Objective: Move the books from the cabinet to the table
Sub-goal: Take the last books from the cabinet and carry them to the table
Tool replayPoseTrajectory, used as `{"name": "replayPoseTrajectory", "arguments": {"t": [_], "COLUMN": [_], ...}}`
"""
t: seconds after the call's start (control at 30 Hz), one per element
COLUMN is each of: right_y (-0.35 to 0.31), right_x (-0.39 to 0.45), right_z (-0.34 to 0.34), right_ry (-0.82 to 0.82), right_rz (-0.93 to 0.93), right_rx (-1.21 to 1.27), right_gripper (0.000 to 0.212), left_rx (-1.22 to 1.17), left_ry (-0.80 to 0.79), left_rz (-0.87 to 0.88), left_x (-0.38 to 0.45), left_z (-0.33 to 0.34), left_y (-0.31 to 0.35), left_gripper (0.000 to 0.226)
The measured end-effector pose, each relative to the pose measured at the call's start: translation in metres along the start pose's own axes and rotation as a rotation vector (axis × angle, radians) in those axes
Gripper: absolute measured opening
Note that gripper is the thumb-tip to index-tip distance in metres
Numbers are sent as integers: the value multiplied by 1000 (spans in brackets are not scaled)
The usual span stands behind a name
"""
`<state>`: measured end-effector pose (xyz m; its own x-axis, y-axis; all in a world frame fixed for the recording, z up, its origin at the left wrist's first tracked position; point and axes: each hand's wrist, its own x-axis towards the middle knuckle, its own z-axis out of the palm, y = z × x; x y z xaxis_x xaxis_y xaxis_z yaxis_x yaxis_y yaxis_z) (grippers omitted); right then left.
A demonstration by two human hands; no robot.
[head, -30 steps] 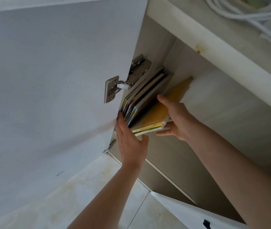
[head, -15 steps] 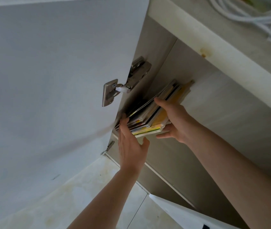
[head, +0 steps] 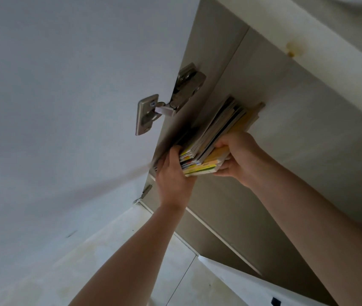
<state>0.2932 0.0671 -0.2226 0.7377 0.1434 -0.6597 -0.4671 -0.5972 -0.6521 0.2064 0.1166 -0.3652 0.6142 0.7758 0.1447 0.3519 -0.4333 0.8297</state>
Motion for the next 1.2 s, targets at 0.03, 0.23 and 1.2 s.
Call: {"name": "replayPoseTrajectory", "arguments": {"t": [0.03, 0.23, 1.2], "right_y": [-1, 5, 106], "right_x": [-4, -45, 38], "right_z": [-1, -7, -41], "right_ry": [7, -15, -229], "right_rz": [6, 42, -472], "right_rx": [4, 25, -506], "right_gripper": [23, 19, 125], "left_rx": [1, 53, -292], "left_ry": [2, -49, -162], "left_rz": [11, 109, -5], "left_x": [-1, -26, -81], "left_z": [-2, -38, -109], "left_y": [0, 5, -54], "left_gripper": [62, 52, 64]}}
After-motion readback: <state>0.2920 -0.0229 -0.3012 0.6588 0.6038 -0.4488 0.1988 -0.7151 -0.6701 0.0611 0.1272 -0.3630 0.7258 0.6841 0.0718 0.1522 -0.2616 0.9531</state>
